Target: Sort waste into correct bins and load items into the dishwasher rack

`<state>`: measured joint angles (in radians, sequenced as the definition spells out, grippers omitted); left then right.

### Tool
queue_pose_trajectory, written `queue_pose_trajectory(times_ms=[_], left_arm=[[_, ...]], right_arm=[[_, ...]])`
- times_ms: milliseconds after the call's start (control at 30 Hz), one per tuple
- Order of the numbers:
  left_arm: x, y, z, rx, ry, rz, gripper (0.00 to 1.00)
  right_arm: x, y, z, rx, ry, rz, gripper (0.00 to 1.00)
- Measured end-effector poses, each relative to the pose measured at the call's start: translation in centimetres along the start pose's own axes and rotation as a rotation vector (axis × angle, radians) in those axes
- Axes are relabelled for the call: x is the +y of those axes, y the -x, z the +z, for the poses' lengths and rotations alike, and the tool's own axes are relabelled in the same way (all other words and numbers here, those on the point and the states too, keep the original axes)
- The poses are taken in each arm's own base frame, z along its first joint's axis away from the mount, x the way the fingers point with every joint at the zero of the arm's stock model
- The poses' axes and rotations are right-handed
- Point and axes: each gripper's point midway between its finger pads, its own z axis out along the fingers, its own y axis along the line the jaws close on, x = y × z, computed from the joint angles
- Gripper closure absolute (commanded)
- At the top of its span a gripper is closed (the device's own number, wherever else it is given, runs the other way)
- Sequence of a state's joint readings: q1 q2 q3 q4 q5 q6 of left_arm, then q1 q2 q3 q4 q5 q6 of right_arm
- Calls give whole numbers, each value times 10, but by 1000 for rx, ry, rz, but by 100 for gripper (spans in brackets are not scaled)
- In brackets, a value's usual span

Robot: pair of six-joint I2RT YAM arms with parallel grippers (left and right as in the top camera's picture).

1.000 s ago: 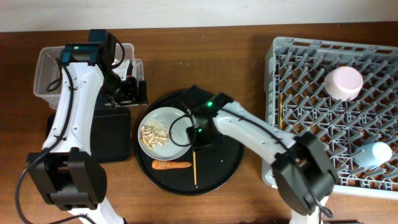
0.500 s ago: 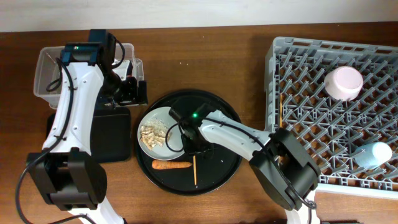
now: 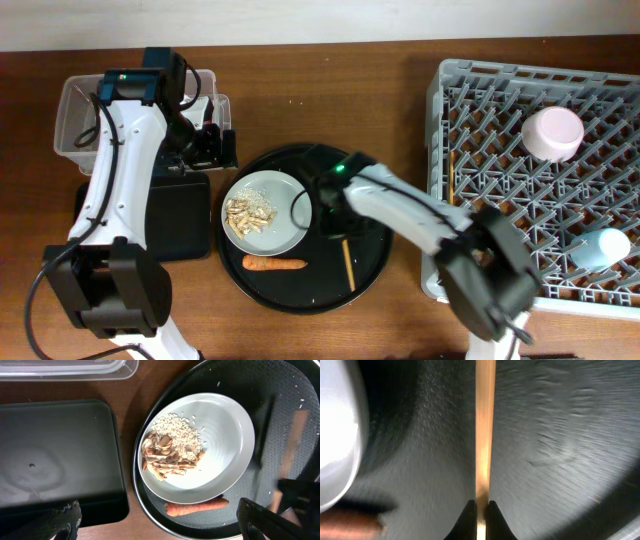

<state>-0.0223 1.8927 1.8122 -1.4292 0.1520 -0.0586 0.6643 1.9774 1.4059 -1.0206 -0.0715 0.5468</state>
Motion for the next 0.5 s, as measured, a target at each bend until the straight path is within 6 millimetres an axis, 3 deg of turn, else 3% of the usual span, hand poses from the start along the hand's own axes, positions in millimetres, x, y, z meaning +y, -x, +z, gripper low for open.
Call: queue_pose_trajectory(times_ms=[33,67,100,167,200,267,367,500], left_arm=[[0,0,0,0,0,0,1],[0,0,0,0,0,0,1],[0,0,0,0,0,0,1],[0,0,0,-1,0,0,1],[0,0,0,-1,0,0,1],[0,0,0,-2,-2,0,1],[-1,1,0,-4,-7,1,1],[-1,1,0,-4,-8,1,1]], right_arm=[[-16,10,-41,-82,46,29,96],[-25,13,-59,-118,68,36,96],[-57,14,-103,-201,96,63,96],[-88,12,-133,-265,102,92,96],[-119,8,-149,-295,90,129,96],[-158,3,-154,-286,61,169,96],[-196,5,-142,-246,35,216,96],[-203,8,-109,-151,27,193,95]])
